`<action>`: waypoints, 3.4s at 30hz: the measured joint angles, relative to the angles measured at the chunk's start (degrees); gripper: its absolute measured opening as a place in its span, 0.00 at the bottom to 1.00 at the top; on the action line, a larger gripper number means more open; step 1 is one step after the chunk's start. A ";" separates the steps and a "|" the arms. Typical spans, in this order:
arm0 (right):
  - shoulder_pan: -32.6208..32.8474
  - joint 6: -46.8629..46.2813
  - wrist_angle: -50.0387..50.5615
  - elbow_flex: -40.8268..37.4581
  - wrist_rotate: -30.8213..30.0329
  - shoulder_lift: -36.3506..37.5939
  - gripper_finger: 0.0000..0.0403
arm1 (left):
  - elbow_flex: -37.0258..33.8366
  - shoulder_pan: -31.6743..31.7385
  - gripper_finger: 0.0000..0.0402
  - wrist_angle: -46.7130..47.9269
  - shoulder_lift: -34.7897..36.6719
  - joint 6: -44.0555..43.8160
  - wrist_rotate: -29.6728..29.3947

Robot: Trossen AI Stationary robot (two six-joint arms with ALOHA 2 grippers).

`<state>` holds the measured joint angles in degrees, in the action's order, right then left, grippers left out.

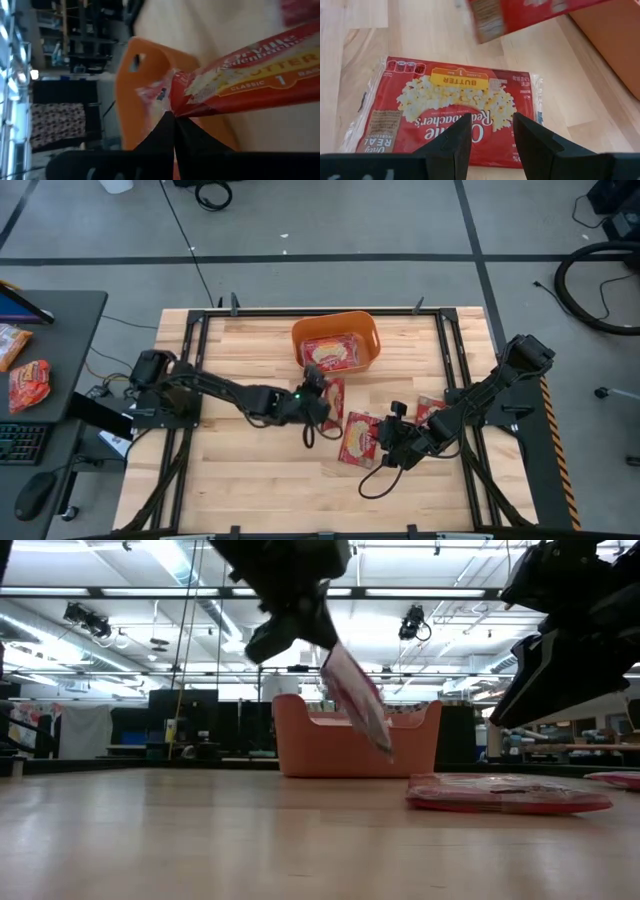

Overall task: Sort popcorn bags into baskets
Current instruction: Put the red popcorn bag into the orange bin

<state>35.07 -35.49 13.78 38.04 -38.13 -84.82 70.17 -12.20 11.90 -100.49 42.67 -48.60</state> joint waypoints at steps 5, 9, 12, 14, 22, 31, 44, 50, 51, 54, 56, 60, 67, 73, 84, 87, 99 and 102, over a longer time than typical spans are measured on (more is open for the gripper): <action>0.00 0.10 0.05 0.00 -0.17 0.00 0.37 | 3.87 3.33 0.00 0.00 0.00 2.58 -1.31; 0.00 0.10 0.05 0.00 -0.20 0.00 0.37 | 6.33 7.16 0.00 -0.09 0.00 3.08 -1.21; 0.00 0.11 0.05 0.00 -0.20 0.00 0.37 | 6.78 10.91 0.00 -0.35 0.02 3.11 -1.12; 0.00 0.11 0.06 0.00 -0.20 0.00 0.37 | 6.78 13.69 0.00 -0.84 0.02 3.08 -1.18; 0.00 0.38 0.02 0.00 -0.21 0.00 0.37 | 6.82 23.57 0.00 -1.03 -0.33 -3.89 -5.45; 0.00 0.55 -0.28 0.00 -0.20 0.00 0.37 | 6.78 23.94 0.01 18.69 -1.09 -23.89 -2.19; -1.40 4.42 -4.83 0.00 -8.35 0.00 0.37 | 6.80 23.56 0.05 25.20 -1.05 -35.78 12.53; -9.65 23.34 -15.09 0.00 -13.85 0.00 0.37 | 6.78 23.54 0.03 25.24 -1.53 -37.35 16.11; -11.78 26.20 -17.44 0.00 -12.62 0.00 0.37 | 6.78 23.53 0.03 24.95 -1.51 -37.54 16.84; -18.20 33.43 -24.42 0.00 -7.15 0.00 0.38 | 6.78 23.53 0.03 24.70 -1.51 -37.86 17.74; -21.37 38.11 -27.68 0.00 -5.00 0.00 0.40 | 6.78 23.53 0.04 24.70 -1.53 -37.96 17.99; -25.15 47.58 -33.33 0.00 -4.26 0.00 0.45 | 6.78 23.49 0.04 24.57 -1.52 -38.01 19.88; -31.35 55.89 -35.49 0.02 -3.90 0.00 0.53 | 6.78 23.49 0.04 23.28 -1.52 -37.67 20.93; -37.57 56.53 -34.39 0.02 -2.07 0.00 0.54 | 6.78 22.12 0.12 22.99 -1.51 -37.55 23.43; -42.77 55.11 -30.33 0.02 2.28 0.00 0.53 | 6.78 19.24 0.32 22.96 -1.51 -31.92 26.55; -43.76 52.91 -27.02 0.02 7.92 -0.22 0.53 | 6.74 18.66 0.32 21.94 -1.46 -29.14 30.38; -46.55 53.92 -33.27 0.24 4.46 -0.37 0.53 | 6.26 16.05 0.32 16.01 -1.55 -24.76 39.46; -46.57 52.76 -33.41 1.77 0.10 -0.37 0.53 | 6.23 15.91 0.32 15.94 -1.55 -23.32 39.43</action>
<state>-11.50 17.27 -19.63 39.81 -38.03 -85.19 76.40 3.70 27.84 -102.04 19.35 -9.17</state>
